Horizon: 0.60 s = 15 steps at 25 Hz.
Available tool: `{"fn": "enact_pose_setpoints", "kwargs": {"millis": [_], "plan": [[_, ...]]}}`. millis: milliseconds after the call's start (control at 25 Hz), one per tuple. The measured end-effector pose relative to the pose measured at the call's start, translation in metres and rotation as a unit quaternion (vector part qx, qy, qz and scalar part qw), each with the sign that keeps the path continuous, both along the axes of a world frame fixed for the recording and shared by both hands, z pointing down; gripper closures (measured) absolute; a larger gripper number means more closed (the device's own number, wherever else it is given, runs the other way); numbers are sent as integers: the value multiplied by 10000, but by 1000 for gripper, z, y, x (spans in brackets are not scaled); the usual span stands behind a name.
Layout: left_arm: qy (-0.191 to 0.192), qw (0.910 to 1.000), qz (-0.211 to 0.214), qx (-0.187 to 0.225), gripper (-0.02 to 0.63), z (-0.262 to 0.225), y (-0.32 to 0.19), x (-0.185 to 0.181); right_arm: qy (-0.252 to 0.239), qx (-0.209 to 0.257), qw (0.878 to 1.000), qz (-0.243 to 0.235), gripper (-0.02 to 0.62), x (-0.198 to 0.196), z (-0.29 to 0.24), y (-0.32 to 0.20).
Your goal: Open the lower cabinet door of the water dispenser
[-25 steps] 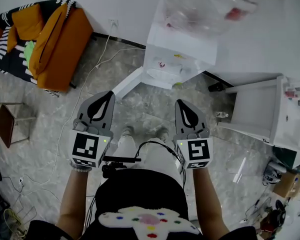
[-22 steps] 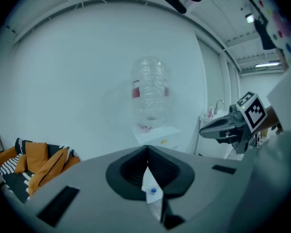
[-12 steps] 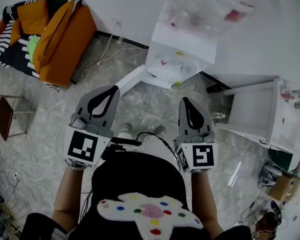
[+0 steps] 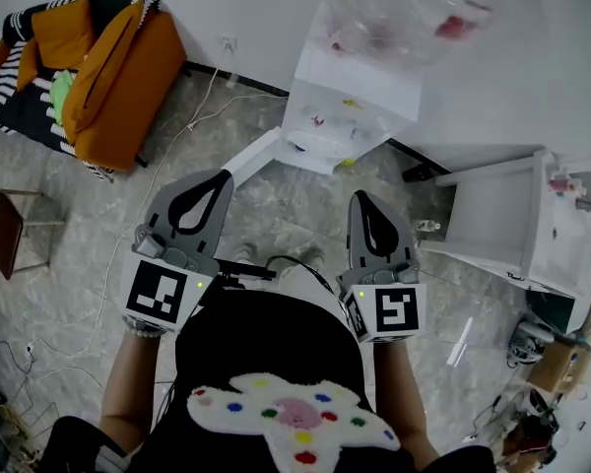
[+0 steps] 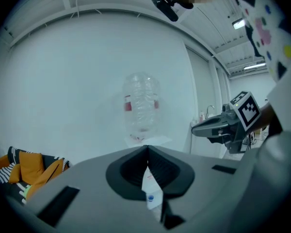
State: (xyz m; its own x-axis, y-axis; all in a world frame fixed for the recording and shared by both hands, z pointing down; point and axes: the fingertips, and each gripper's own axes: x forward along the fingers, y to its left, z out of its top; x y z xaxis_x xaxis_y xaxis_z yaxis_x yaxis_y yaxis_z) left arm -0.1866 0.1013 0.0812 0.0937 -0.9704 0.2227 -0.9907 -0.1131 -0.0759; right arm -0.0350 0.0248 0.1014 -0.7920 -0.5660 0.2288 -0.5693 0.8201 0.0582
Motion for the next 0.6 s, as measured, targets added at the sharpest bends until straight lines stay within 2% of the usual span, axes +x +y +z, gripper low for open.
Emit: {"fn": "enact_pose_setpoints", "kwargs": {"millis": [320, 600], "plan": [[132, 9999, -7, -35, 593, 3, 0, 2, 86, 200, 9997, -59, 592, -5, -4, 1], [168, 9998, 75, -44, 594, 5, -5, 7, 130, 104, 9999, 12, 592, -1, -1, 2]]}}
